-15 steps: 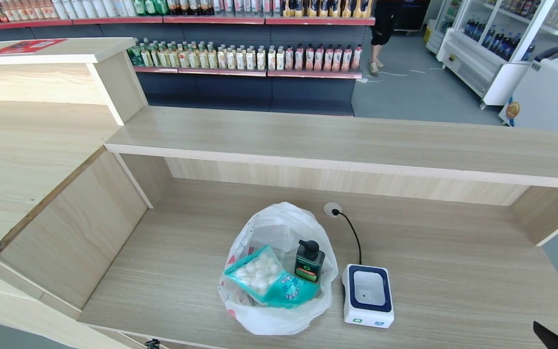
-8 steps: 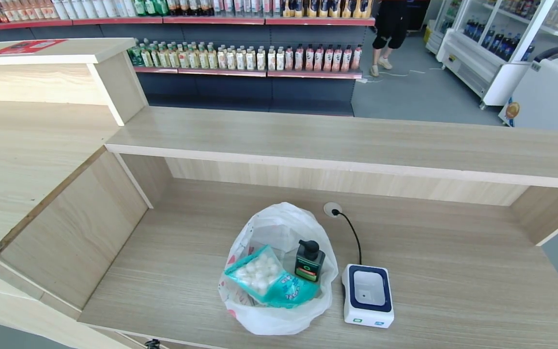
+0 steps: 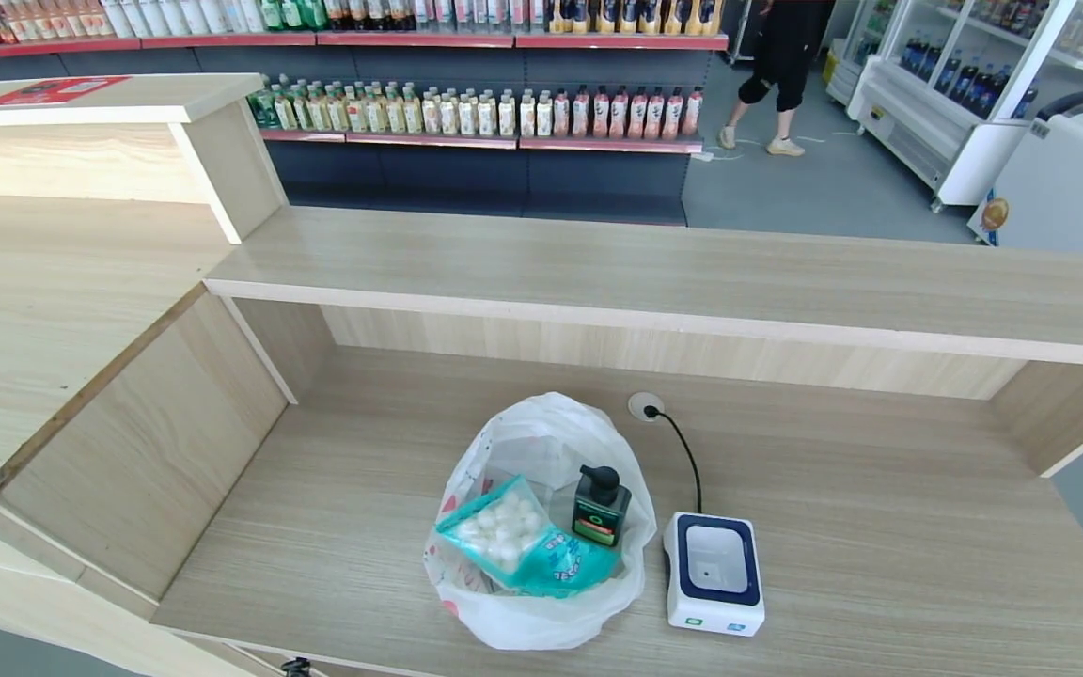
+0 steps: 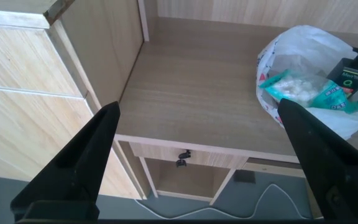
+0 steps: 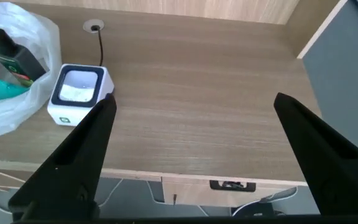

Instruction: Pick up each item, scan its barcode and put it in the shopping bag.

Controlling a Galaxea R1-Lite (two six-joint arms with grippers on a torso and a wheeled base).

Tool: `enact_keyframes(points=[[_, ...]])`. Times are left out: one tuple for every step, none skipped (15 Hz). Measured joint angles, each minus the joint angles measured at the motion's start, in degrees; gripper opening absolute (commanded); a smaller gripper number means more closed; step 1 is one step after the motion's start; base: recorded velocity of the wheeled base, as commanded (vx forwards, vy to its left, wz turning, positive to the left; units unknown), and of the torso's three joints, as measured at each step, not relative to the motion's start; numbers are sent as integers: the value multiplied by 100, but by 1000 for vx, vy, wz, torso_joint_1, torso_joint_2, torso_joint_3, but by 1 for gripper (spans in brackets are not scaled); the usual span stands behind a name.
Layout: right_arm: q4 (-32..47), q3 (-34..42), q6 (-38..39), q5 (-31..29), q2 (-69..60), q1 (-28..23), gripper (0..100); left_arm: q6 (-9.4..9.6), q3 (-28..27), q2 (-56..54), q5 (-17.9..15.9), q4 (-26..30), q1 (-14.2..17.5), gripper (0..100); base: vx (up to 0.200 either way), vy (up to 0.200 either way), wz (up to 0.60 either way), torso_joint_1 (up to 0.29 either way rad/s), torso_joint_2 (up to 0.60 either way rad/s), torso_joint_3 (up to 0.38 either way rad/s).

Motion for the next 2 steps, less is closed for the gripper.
enact_keyframes(points=[[5,0,0,0,-24,-6,100,0,0,0,-5,0,0,100,0,0,0,0,0,0],[10,0,4,0,-39,-11,100,0,0,0,-2,0,0,100,0,0,0,0,0,0]])
